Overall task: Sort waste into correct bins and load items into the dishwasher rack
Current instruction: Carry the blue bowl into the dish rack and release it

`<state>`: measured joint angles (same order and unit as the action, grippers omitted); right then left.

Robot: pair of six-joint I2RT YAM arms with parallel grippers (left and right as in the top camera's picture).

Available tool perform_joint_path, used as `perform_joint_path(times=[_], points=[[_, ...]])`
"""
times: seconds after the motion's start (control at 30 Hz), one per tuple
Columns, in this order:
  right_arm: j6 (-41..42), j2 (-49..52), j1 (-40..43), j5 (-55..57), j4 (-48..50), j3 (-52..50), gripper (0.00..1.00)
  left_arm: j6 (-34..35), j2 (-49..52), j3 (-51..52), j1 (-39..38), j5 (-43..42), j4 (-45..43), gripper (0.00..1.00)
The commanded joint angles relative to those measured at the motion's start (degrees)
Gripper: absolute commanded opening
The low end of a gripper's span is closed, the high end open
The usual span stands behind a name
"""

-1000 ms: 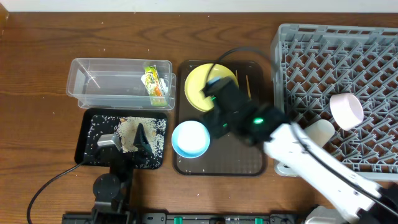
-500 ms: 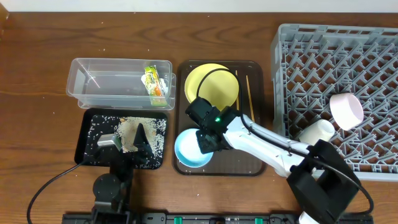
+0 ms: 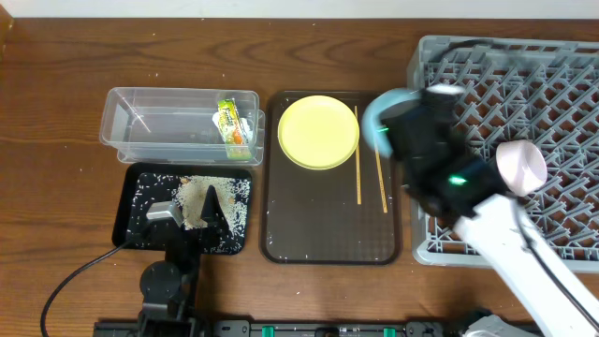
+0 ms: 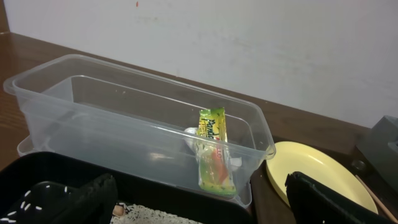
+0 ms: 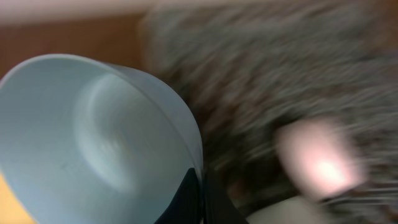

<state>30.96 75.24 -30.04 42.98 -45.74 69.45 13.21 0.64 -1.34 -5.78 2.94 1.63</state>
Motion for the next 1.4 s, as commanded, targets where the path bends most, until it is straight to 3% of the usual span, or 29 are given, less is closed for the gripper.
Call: perform_joint_path(times=[0.0,0.17,0.47,0.6,0.73,1.13,1.37], points=[[-6.93,-2.29,5.88,21.77,2.93,0.17,0.01,-0.72,-0.31,1.11,0.24,0.66,2.21,0.89],[-18.36,-1.36,18.36,32.35,10.86,0.17,0.01,-0.72,-0.31,1.11,0.24,0.66,2.21,0.89],[-23.58,7.82,39.69,32.81,14.88,0.15,0.01,-0.72,-0.31,1.11,0.24,0.66,2.21,0.89],[-33.64,12.74,46.03,32.87,19.19,0.17,0.01,-0.72,-0.31,1.11,0.24,0.66,2.21,0.89],[-34.91,15.78,50.12,33.09,19.37,0.15,0.01,-0.72,-0.31,1.11,0.24,0.66,2.21,0.89],[-39.01,25.14,47.82,33.55,19.15,0.15,0.02,-0.72,-0.31,1.11,0.24,0.66,2.21,0.89],[-41.94,29.99,40.59,33.16,19.19,0.15,0.16,-0.72,-0.31,1.11,0.24,0.66,2.21,0.9]])
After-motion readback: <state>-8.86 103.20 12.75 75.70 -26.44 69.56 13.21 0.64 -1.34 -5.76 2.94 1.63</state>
